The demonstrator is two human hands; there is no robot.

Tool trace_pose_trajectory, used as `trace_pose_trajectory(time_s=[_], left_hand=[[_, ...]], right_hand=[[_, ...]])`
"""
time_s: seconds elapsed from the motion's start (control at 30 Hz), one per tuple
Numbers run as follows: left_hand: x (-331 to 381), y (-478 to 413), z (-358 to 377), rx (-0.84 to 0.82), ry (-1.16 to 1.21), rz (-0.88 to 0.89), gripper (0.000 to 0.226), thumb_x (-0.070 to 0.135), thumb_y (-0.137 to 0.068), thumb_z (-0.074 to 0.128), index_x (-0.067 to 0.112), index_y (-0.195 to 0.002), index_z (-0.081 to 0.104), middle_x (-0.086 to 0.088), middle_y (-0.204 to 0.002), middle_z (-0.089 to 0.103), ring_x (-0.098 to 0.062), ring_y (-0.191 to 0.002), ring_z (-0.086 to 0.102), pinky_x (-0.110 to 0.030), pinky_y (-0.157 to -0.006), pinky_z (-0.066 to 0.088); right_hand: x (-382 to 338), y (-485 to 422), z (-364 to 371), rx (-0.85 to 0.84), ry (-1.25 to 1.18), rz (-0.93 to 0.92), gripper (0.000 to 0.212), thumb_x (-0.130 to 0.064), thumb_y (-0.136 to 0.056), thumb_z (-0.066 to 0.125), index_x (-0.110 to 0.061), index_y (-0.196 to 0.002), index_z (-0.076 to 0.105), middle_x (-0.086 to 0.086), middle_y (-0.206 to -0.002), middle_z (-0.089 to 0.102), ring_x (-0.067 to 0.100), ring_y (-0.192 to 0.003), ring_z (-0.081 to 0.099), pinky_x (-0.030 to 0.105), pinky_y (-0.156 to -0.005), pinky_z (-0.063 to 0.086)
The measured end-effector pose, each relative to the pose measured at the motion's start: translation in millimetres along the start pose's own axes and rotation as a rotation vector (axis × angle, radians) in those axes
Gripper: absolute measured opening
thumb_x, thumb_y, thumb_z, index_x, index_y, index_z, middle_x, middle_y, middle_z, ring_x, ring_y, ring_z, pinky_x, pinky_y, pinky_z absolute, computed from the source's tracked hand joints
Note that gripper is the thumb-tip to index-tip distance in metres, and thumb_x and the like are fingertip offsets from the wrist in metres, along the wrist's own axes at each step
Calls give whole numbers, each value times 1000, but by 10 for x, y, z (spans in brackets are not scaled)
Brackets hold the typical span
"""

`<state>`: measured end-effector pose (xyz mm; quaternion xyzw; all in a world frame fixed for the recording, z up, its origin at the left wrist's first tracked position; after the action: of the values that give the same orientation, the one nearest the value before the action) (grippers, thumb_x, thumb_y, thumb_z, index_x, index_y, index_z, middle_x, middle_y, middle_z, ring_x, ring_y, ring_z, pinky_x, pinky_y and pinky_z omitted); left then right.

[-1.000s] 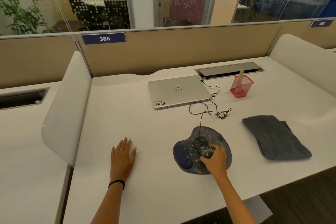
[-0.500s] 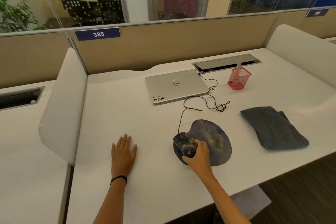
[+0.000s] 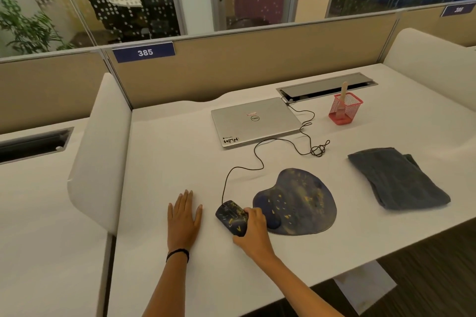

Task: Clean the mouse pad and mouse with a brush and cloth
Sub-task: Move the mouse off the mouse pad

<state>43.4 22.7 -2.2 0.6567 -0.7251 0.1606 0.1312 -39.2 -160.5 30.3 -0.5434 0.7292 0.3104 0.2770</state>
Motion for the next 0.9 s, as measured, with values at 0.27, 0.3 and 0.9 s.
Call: trace_pose_trajectory(time_s=[0.27,0.3,0.9], left_hand=[[4,17,-7,13,19,5,81,58,-82,8,12,-146,28,-6,-152,31,-21,-143,25,-41,-118,9],[0,20,-3,10,21,4,82,59,-82,7,13,-146,28,-6,-152,31,-21,-143,24,-41,-118,9],[-14,21,12,-28,25,10,82,61,-80,5,17,-146,29,-5,-154,27,-21,-144,21,-40,-118,7]], right_hand=[[7,30,70,13,-25,37,72,-15,-71,75,-10,-131,35,6,-131,33,20,-122,34,24,-98,41],[8,36,76,10,-22,41,72,-16,-72,74,-10,-131,34,6,-131,32,19,-122,34,23,-98,41],[-15,55,122,-178,0,64,68,-41,-71,73,-12,-124,41,5,-122,37,19,-118,37,29,-97,42]])
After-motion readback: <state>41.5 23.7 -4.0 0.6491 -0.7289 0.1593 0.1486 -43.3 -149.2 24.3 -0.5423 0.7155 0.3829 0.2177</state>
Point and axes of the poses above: each hand's wrist, its own y-axis away from the middle knuckle, its own z-axis out of the palm, x = y × z, the point moved 4 cm from there along -y, towards the middle knuckle
